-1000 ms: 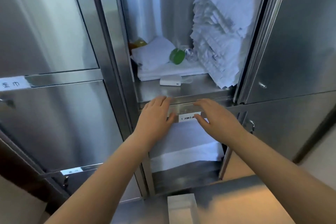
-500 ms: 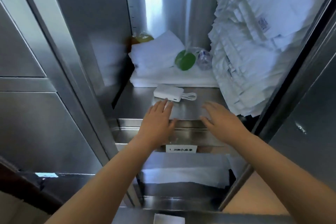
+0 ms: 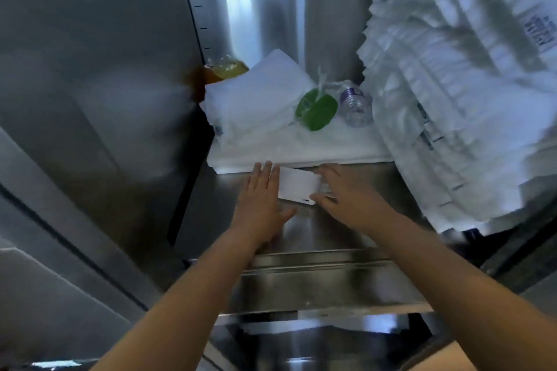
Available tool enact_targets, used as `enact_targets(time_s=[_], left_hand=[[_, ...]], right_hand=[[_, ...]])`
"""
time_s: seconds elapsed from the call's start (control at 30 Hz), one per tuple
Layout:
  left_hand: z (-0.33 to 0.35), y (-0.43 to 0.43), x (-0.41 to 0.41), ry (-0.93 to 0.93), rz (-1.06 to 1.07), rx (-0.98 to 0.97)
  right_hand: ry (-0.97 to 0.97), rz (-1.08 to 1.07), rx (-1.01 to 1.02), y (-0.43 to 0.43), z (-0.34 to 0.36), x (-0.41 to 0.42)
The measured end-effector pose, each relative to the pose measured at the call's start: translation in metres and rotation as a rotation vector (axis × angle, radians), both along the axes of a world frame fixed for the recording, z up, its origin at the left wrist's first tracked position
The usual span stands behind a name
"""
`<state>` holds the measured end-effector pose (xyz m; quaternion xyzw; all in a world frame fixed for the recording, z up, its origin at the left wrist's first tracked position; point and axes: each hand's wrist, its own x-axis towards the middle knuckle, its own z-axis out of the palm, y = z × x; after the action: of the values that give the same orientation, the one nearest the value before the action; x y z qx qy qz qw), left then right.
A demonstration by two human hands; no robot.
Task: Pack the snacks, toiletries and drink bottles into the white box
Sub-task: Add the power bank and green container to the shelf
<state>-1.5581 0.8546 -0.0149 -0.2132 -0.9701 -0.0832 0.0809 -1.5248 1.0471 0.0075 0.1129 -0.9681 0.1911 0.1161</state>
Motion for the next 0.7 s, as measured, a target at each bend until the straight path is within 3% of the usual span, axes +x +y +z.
enact_targets(time_s=[0.17, 0.4, 0.57, 0.7], left_hand=[[-0.013, 0.002, -0.026, 0.041, -0.151, -0.050], [-0.007, 0.008, -0.047, 0.015, -0.192, 0.072], [-0.008, 0.015, -0.048, -0.003, -0.069, 0.136], [-0.012, 0.018, -0.048, -0.016, -0.017, 0.142]], right_hand=[[-0.074, 0.017, 0.028, -0.010, -0.025, -0.029], [-0.188, 0.160, -0.031, 0.010, -0.012, -0.072], [0.265, -0.056, -0.237, 0.012, 0.009, -0.116], [0.308, -0.299, -0.397, 0.004, 0.020, -0.158]])
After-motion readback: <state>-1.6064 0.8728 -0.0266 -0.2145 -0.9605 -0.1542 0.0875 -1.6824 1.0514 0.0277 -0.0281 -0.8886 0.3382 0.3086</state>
